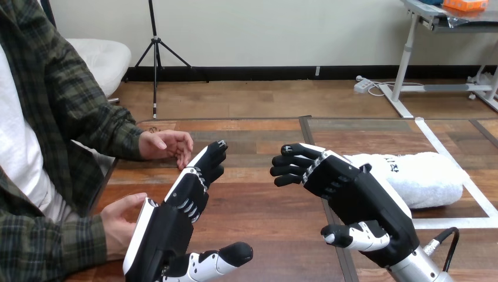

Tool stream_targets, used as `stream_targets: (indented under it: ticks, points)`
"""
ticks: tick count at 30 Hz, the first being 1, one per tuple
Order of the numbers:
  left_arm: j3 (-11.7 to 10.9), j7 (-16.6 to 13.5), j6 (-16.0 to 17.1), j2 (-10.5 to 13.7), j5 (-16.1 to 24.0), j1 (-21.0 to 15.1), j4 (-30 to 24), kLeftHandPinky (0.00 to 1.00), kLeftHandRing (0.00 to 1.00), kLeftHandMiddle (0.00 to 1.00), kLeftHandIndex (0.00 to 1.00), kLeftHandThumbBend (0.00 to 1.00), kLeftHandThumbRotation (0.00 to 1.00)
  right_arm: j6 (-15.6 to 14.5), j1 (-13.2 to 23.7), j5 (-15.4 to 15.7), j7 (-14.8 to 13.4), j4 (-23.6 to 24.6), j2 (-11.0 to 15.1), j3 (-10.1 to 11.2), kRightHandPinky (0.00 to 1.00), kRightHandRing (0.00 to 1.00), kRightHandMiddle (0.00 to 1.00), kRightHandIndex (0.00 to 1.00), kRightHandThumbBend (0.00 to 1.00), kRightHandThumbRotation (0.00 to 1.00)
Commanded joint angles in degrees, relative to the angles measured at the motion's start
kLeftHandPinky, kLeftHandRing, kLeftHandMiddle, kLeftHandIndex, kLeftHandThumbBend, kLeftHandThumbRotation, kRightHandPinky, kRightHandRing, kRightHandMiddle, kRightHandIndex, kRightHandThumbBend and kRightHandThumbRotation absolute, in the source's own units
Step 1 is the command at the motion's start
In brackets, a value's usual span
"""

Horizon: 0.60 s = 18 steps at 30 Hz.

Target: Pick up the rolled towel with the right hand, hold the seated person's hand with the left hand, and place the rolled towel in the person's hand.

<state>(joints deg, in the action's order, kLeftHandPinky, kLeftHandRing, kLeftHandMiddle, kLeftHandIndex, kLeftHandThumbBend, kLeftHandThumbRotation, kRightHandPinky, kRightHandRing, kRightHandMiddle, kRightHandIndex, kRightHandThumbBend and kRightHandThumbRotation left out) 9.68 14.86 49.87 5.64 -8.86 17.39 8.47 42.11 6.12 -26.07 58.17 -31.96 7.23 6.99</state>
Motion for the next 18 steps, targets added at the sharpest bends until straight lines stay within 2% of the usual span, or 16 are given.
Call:
stream_targets:
  ticks: [1,18]
  points:
    - [-0.9,-0.1,0.4,-0.8,-0.5,-2.0,-2.5,0.92,0.94,0.93,0.88,1.00,0.50,1.2,3.6,-0.3,-0.4,1.7,0.2,0.1,0.74,0.78,0.80,0.81,1.00,0.47]
    - [-0.9,-0.2,0.3,-1.1,-0.3,-2.3,-2.1,0.92,0.94,0.93,0.89,1.00,0.50,1.0,4.4,-0.4,-0.3,1.6,0.9,0.5,0.76,0.79,0.80,0.81,1.00,0.44]
